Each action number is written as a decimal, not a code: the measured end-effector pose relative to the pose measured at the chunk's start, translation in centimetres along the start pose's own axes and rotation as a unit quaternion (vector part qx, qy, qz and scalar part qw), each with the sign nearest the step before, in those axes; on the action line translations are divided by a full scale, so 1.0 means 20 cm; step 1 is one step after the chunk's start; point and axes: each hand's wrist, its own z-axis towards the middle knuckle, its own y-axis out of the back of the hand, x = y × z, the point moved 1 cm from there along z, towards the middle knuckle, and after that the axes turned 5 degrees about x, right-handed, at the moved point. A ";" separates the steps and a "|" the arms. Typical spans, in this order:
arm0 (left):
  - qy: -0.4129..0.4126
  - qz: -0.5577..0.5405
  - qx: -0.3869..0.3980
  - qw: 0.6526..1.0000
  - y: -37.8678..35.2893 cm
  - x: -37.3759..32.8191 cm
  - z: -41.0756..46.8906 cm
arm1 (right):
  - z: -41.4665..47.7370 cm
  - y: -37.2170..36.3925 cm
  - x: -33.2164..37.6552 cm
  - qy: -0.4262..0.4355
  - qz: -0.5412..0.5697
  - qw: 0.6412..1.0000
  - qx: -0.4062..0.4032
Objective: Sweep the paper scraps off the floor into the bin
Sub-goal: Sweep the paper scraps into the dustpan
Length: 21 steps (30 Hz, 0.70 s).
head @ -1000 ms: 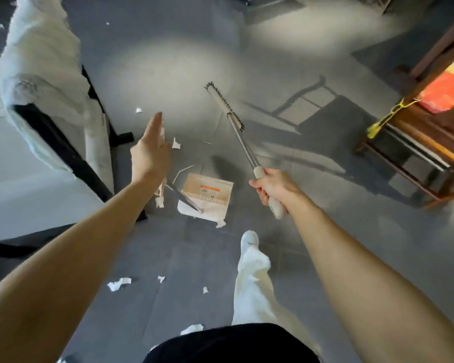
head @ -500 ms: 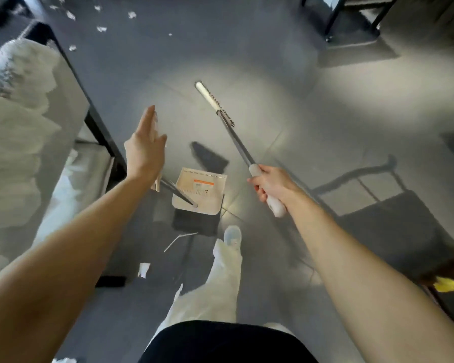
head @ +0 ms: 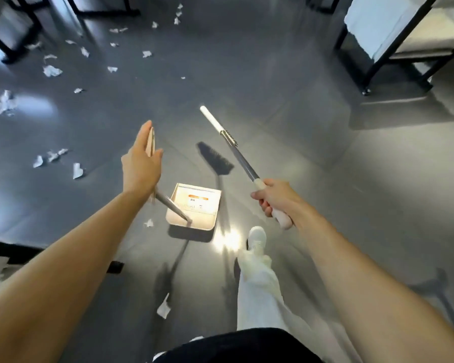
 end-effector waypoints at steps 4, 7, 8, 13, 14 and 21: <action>0.022 0.001 -0.033 0.999 -0.25 -0.19 0.73 | 0.60 0.27 0.58 -0.001 -0.009 1.000 0.020; 0.024 0.008 -0.046 0.999 -0.35 -0.37 1.21 | 0.99 0.40 1.01 0.002 -0.021 0.999 0.024; 0.026 0.009 -0.054 0.998 -0.37 -0.42 1.36 | 1.12 0.43 1.15 0.003 -0.028 0.999 0.028; 0.052 -0.008 -0.093 0.994 -0.52 -0.57 2.23 | 1.84 0.52 1.80 0.006 -0.042 0.998 0.038; 0.051 -0.010 -0.098 0.994 -0.56 -0.60 2.41 | 1.99 0.54 1.93 0.004 -0.042 0.998 0.046; 0.039 -0.006 -0.081 0.996 -0.80 -0.86 3.83 | 3.01 0.62 2.95 -0.002 -0.016 0.998 0.062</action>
